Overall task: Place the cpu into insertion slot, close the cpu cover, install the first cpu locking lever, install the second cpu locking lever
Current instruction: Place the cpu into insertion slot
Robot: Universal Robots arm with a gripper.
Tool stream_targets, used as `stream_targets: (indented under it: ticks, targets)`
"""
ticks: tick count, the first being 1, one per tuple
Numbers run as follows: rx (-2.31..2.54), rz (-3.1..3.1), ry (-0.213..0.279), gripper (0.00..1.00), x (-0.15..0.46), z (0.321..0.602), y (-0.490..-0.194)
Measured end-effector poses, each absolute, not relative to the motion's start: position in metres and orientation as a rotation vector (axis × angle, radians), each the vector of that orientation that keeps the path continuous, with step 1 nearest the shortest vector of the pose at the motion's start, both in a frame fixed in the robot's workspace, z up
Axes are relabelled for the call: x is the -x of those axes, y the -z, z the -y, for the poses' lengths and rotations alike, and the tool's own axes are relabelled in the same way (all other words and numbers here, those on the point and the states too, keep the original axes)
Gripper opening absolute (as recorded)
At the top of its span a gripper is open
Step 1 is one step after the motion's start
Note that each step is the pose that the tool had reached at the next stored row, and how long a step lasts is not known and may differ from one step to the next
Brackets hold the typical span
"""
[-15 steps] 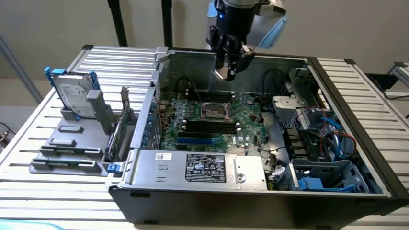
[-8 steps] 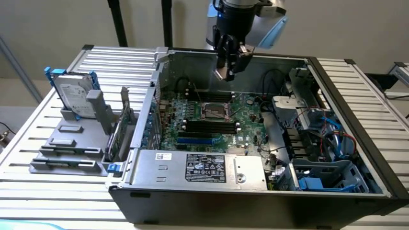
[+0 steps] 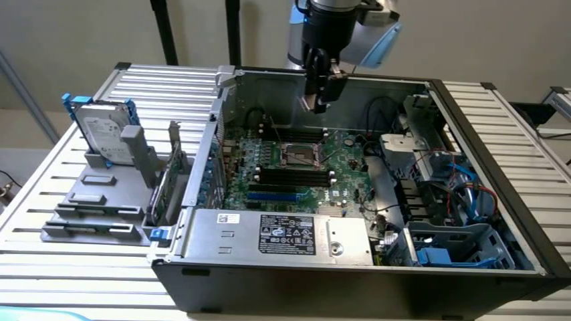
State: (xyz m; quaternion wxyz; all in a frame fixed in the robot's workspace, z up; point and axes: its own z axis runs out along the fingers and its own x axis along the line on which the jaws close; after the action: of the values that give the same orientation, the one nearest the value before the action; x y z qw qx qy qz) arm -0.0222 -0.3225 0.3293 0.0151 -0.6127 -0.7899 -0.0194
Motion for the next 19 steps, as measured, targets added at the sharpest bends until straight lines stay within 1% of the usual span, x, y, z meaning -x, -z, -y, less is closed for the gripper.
stream_targets:
  ticks: [14,19]
  targets:
    - [2.207,2.199,0.066,0.55,0.0222,0.3225,-0.3268]
    - [2.236,2.171,0.066,0.55,0.0225,0.3225,-0.3246]
